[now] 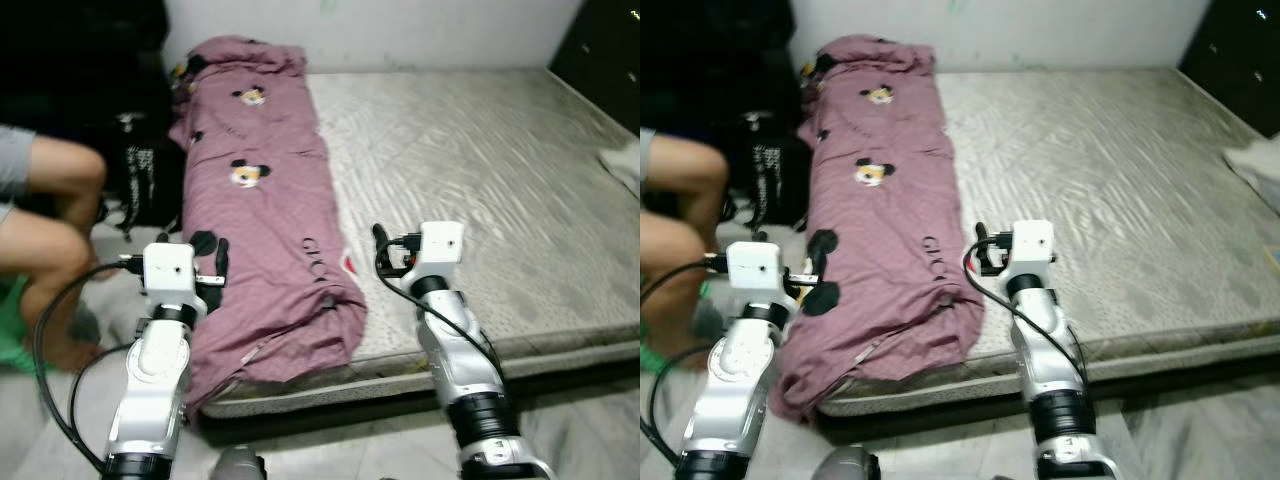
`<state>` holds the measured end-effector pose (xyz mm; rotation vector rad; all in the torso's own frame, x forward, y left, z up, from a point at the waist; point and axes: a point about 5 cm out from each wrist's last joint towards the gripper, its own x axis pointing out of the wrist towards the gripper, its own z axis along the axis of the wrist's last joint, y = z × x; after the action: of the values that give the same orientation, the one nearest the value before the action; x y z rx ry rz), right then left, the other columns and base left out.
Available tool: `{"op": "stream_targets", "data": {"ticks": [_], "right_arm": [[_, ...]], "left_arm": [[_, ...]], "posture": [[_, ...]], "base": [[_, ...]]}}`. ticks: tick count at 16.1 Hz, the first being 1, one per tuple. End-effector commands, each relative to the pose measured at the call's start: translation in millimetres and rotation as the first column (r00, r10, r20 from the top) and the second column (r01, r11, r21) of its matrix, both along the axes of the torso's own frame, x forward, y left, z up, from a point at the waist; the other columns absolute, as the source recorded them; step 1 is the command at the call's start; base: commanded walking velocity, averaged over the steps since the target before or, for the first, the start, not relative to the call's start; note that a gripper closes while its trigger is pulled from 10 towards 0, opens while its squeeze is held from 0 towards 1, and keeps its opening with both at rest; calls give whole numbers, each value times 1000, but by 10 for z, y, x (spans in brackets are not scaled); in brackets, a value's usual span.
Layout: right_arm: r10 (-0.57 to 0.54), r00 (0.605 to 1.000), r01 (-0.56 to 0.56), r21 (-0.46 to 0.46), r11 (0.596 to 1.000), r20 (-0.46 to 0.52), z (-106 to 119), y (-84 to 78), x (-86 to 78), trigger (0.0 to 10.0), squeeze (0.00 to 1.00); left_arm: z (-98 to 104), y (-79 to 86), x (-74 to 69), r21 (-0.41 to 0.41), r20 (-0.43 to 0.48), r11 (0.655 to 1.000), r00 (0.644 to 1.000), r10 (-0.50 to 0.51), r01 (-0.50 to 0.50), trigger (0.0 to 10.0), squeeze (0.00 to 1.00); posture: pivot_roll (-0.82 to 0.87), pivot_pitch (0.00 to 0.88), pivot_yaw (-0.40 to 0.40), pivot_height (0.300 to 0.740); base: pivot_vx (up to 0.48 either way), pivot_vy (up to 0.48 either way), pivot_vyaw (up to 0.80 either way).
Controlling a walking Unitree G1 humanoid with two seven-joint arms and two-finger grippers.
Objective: Clean up the room
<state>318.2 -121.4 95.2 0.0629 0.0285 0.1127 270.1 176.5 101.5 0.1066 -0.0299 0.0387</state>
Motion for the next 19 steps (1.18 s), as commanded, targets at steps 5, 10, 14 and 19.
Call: {"op": "stream_targets", "data": {"ticks": [5, 10, 14, 19], "right_arm": [[-5, 1000, 4, -8, 1000, -14, -10, -18, 8, 10000, 0], [4, 1000, -4, -19, 1000, -14, -10, -3, 10, 10000, 0], [6, 1000, -6, -16, 1000, -13, -11, 5, 7, 10000, 0], [26, 1000, -26, -7, 1000, -14, -2, 22, 9, 10000, 0]], "left_arm": [[25, -29, 24, 3, 11, 1000, 1000, -26, 26, 10000, 0], [29, -32, 32, -6, 13, 1000, 1000, -27, 27, 10000, 0], [31, -43, 39, -6, 12, 1000, 999, -30, 30, 10000, 0], [64, 5, 41, 5, 23, 1000, 999, 24, -24, 10000, 0]], "posture": [[72, 0, -33, 740], [70, 0, -30, 740], [68, 0, -31, 740], [72, 0, -31, 740]], "base": [[0, 0, 0], [0, 0, 0], [0, 0, 0], [0, 0, 0]]}}
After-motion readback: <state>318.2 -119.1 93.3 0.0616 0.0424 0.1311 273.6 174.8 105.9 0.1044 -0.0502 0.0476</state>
